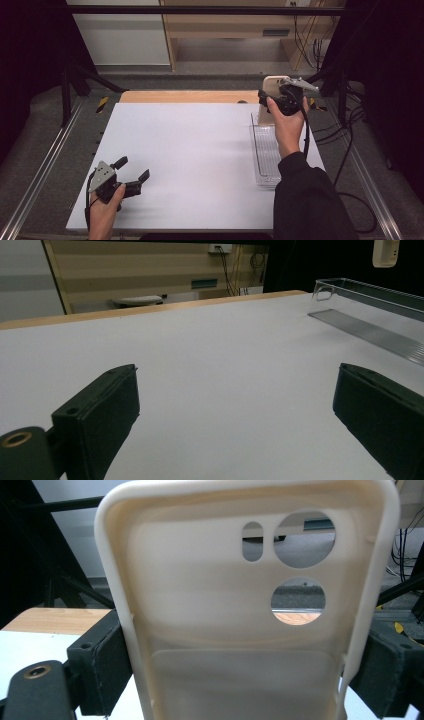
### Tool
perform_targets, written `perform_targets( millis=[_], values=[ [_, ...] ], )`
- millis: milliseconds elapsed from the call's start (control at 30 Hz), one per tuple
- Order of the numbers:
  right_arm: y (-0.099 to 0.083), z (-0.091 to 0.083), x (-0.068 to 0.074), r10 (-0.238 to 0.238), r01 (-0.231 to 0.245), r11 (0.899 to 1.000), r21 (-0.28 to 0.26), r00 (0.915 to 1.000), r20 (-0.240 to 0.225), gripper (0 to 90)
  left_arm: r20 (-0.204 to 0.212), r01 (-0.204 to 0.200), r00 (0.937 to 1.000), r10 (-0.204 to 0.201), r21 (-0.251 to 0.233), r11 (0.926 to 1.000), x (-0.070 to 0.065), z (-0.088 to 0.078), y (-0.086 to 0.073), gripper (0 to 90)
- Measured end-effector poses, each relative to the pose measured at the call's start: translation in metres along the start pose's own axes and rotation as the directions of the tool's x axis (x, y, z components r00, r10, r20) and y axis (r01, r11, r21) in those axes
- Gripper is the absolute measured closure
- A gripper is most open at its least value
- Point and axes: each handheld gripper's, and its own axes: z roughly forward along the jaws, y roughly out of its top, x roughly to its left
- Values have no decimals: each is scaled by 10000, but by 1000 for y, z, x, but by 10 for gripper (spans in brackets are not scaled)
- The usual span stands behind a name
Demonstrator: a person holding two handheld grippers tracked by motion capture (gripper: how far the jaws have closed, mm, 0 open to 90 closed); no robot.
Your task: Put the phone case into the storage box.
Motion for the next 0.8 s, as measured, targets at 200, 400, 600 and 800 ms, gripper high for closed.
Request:
perform_targets(
  millis=[200,400,600,800],
  values=[
    [-1,3,0,-4,5,10000,-70,9999,112,120,-3,-52,10000,52,-40,10000,0,0,0,43],
    [-3,7,-1,13,-10,9999,-143,9997,225,119,1,-90,10000,90,-45,9999,0,0,0,43],
    [-5,11,-1,24,-20,9998,-179,9996,266,119,20,-127,9999,127,-57,9999,0,0,0,43],
    [-7,14,-1,21,-16,9999,-151,9993,371,118,49,-170,9998,170,-61,9998,0,0,0,43]
  ],
)
